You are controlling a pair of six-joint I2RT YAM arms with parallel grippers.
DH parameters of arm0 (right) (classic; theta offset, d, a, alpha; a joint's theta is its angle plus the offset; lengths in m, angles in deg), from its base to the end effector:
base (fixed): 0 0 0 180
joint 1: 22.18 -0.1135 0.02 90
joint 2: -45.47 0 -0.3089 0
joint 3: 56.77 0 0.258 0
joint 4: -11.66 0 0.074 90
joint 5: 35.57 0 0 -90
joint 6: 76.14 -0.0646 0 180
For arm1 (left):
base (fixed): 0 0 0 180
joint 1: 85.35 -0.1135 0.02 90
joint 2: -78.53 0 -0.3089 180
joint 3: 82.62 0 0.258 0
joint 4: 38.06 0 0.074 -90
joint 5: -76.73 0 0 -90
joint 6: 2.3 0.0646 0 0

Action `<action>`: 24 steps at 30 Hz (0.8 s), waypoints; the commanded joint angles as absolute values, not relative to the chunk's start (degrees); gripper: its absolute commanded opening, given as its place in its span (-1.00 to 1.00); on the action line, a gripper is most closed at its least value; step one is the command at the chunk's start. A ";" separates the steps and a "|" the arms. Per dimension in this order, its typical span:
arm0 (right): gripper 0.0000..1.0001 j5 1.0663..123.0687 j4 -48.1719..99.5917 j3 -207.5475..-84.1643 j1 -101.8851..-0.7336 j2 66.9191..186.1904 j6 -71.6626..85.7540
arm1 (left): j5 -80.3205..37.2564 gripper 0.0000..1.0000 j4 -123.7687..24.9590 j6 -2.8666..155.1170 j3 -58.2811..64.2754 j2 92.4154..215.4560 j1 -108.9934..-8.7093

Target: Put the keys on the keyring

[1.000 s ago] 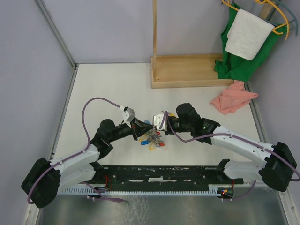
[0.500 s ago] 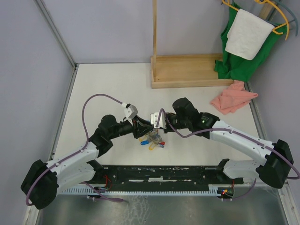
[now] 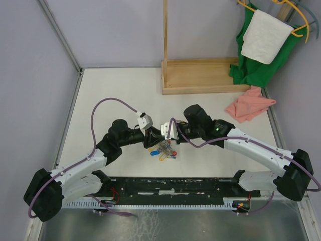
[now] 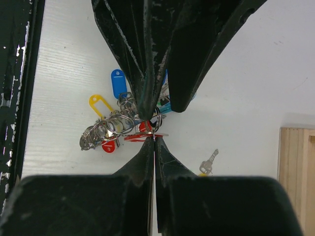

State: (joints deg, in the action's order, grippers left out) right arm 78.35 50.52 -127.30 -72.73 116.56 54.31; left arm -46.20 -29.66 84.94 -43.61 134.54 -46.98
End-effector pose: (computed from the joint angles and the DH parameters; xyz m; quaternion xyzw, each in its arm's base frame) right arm 0.1581 0.2334 0.3187 -0.6929 0.5568 0.2234 0.3998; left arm 0.1513 -0.1646 0.2750 0.3983 0.6357 -0.4209 0.5100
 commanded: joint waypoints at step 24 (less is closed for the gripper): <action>-0.99 74.50 46.91 -125.49 -73.16 111.49 53.34 | -54.50 -0.95 -26.58 92.29 -41.21 137.39 -46.86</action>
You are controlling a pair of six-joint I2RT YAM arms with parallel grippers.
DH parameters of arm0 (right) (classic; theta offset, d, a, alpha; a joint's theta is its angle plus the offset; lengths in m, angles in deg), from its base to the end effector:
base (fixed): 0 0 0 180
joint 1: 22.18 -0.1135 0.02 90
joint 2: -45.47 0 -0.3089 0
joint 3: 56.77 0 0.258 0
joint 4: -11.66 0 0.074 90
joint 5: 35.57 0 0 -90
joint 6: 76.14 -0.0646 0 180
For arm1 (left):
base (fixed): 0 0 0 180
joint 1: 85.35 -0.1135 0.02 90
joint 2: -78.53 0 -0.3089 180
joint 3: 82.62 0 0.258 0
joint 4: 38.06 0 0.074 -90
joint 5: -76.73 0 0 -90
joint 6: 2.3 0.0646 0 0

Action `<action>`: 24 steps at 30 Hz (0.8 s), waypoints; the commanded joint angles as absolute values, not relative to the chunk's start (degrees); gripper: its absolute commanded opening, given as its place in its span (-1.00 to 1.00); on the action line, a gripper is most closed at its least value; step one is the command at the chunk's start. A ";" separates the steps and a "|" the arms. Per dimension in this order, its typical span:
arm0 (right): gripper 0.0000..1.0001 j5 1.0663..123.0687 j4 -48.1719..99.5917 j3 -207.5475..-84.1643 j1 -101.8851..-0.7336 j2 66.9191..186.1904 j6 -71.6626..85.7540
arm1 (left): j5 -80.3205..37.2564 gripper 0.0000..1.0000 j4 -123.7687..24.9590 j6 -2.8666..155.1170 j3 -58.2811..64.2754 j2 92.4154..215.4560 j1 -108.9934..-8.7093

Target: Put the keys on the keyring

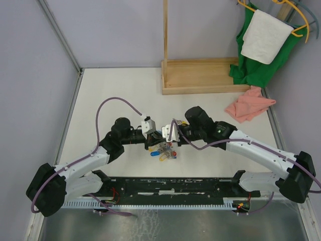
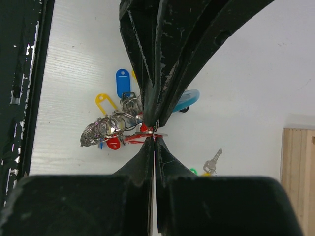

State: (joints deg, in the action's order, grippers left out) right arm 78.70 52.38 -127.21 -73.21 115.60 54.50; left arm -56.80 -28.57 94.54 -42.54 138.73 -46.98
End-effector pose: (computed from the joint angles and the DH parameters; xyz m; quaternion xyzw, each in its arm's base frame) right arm 0.1518 0.2299 0.3193 -0.6981 0.5551 0.2272 0.3910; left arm 0.1507 -0.1761 0.2705 0.4933 0.5688 -0.4357 0.4932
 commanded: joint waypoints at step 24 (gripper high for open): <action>-0.99 72.49 27.66 -112.98 -74.39 111.39 45.23 | -39.02 -0.95 -1.40 74.43 -50.22 134.71 -46.68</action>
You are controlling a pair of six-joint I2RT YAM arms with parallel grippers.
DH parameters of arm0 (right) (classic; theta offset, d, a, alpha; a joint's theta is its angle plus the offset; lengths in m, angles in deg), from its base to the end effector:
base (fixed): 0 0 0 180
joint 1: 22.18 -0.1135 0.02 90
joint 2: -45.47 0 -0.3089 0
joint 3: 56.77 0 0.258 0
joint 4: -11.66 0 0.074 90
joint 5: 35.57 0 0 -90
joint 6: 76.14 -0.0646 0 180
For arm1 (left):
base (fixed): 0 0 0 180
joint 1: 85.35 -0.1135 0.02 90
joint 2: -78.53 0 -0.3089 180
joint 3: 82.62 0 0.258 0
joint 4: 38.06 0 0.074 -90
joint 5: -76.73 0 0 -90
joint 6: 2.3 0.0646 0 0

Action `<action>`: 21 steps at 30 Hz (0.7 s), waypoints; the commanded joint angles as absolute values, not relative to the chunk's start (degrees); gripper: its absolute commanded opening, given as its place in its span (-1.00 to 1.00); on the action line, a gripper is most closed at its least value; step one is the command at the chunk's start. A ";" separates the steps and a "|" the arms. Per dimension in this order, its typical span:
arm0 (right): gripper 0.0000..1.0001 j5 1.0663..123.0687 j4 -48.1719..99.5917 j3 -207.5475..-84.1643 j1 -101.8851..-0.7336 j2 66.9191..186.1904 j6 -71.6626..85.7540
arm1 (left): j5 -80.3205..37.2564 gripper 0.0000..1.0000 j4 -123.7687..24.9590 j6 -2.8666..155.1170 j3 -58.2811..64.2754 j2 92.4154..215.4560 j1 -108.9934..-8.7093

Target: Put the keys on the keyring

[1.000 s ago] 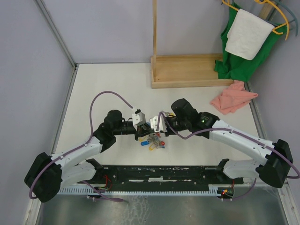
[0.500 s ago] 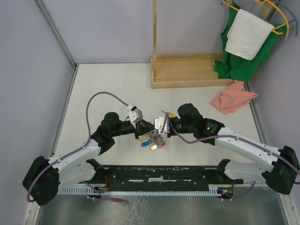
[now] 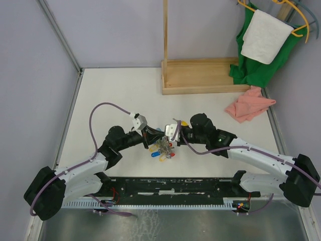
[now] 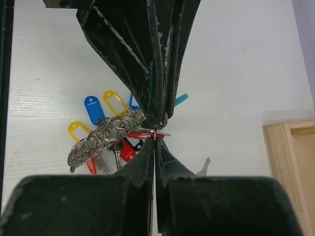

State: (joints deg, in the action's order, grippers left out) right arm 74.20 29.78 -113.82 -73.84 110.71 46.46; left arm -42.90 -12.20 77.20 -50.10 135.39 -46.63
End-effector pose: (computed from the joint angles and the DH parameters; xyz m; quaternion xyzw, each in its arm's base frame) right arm 0.1484 0.2228 0.2975 -0.6286 0.5599 0.2299 0.4885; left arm 0.1488 -0.1602 0.2693 0.3421 0.6095 -0.4506 0.5554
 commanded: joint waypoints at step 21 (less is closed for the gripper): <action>-0.99 67.02 38.96 -123.03 -75.71 113.29 52.78 | -36.77 -0.62 -3.81 76.88 -53.49 132.19 -46.06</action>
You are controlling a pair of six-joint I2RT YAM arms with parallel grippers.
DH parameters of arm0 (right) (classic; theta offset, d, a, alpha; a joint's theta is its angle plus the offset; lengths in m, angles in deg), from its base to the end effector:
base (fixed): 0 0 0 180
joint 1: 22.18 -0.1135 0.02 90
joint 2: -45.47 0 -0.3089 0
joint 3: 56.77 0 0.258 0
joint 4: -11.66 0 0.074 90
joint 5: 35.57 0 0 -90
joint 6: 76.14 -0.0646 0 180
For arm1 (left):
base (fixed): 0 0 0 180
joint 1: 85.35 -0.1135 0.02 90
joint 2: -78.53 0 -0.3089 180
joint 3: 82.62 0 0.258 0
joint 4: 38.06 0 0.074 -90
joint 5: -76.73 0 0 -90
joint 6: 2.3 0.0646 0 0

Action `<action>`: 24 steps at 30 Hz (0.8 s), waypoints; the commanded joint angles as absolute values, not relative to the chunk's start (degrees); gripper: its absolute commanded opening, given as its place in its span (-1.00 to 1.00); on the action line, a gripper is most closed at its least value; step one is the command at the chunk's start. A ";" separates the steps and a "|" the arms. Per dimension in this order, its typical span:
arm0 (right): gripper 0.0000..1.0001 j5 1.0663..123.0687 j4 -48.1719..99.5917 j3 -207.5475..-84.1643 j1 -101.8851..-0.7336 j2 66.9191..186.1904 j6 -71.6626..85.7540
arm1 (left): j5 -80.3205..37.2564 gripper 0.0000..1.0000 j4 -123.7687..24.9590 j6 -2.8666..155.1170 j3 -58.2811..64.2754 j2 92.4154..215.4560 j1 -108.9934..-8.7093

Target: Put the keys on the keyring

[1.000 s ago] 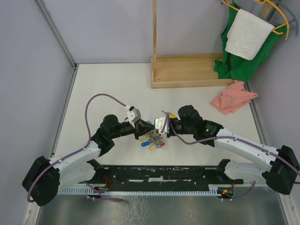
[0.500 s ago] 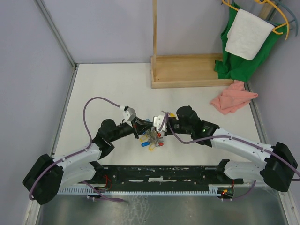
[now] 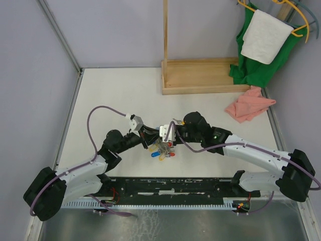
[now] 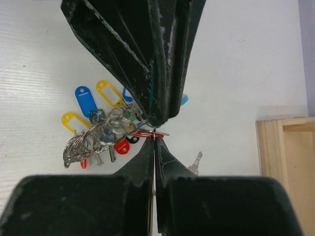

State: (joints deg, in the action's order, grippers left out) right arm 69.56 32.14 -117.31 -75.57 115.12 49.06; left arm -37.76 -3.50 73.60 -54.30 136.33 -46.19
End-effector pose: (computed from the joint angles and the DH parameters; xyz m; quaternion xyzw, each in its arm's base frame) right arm 0.1570 0.2396 0.2949 -0.6457 0.5669 0.1912 0.4745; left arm 0.1477 -0.1548 0.2597 0.2959 0.6101 -0.4511 0.5803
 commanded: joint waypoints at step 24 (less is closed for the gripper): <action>-0.99 70.51 47.66 -129.35 -75.93 115.35 56.84 | -50.96 -0.18 -23.12 101.67 -44.30 133.99 -46.06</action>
State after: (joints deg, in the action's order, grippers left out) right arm 69.45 49.17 -126.49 -75.70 115.84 56.19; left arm -45.48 -23.00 93.77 -47.52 132.70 -46.22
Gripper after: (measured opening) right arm 0.015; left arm 0.408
